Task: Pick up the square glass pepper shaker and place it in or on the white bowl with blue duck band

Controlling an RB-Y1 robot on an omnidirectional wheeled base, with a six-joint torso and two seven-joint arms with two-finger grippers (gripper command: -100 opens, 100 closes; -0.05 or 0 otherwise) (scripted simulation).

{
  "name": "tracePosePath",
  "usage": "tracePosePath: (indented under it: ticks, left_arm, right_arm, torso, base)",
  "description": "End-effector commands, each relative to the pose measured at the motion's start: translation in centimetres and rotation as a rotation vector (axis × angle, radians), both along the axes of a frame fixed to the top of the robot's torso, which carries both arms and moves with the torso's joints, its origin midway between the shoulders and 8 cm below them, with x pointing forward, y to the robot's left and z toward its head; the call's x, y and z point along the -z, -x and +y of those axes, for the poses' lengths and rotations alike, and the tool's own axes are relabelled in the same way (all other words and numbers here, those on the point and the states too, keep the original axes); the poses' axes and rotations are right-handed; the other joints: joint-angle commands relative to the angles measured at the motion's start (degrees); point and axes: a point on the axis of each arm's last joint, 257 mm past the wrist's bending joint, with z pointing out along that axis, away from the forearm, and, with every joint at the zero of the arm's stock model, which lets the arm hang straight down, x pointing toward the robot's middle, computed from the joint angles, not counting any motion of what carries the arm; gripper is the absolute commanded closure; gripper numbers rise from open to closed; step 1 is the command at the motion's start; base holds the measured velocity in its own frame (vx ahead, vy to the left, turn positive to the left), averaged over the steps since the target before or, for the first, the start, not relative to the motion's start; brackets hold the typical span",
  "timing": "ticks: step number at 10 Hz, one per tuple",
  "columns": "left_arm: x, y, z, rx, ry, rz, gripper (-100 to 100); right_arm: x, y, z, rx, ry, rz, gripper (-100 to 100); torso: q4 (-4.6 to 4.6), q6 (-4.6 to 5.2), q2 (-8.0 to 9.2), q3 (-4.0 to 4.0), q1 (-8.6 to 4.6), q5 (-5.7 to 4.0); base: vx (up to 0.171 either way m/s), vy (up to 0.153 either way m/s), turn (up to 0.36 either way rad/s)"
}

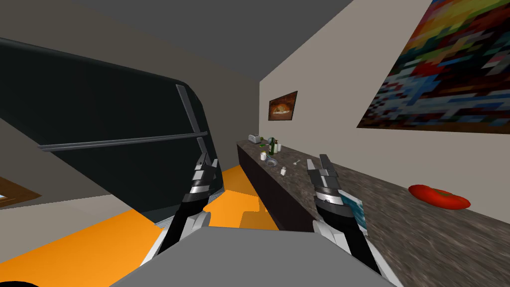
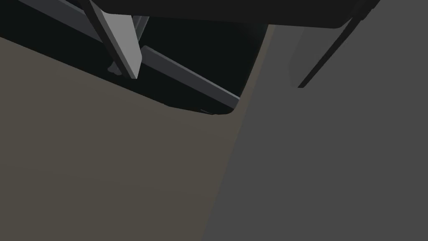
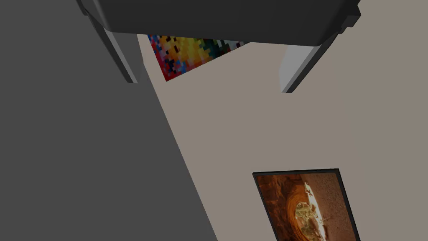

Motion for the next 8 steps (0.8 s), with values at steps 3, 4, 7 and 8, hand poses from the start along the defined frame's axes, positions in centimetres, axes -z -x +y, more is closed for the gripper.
tracePosePath:
  ticks: [3,4,7,8]
  left_arm:
    - [0.0,0.0,0.0,0.000,0.000,0.000,0]
    - [0.0,0.0,0.0,0.000,0.000,0.000,0]
    - [0.0,0.0,0.0,0.000,0.000,0.000,0]
    - [0.0,0.0,0.0,0.000,0.000,0.000,0]
  right_arm:
    - [2.1,-1.1,0.4,-0.014,0.076,0.075,-100]
    - [3.1,-1.6,0.4,-0.014,0.103,0.107,-100]
    - [7.0,-3.0,0.0,-0.006,0.190,0.228,-100]
    - [8.5,-3.4,-0.2,0.000,0.221,0.273,-100]
  torso:
    - [0.00,0.00,0.00,0.00,0.16,0.03]
    - [0.00,0.00,0.00,0.00,0.25,0.05]
    - [0.01,-0.01,0.05,0.03,0.43,0.09]
    - [0.01,0.00,0.06,0.03,0.47,0.10]
  base:
    - [-0.001,0.049,-0.002]
    - [0.000,0.083,-0.006]
    - [-0.013,0.117,-0.007]
    - [-0.023,0.146,-0.009]
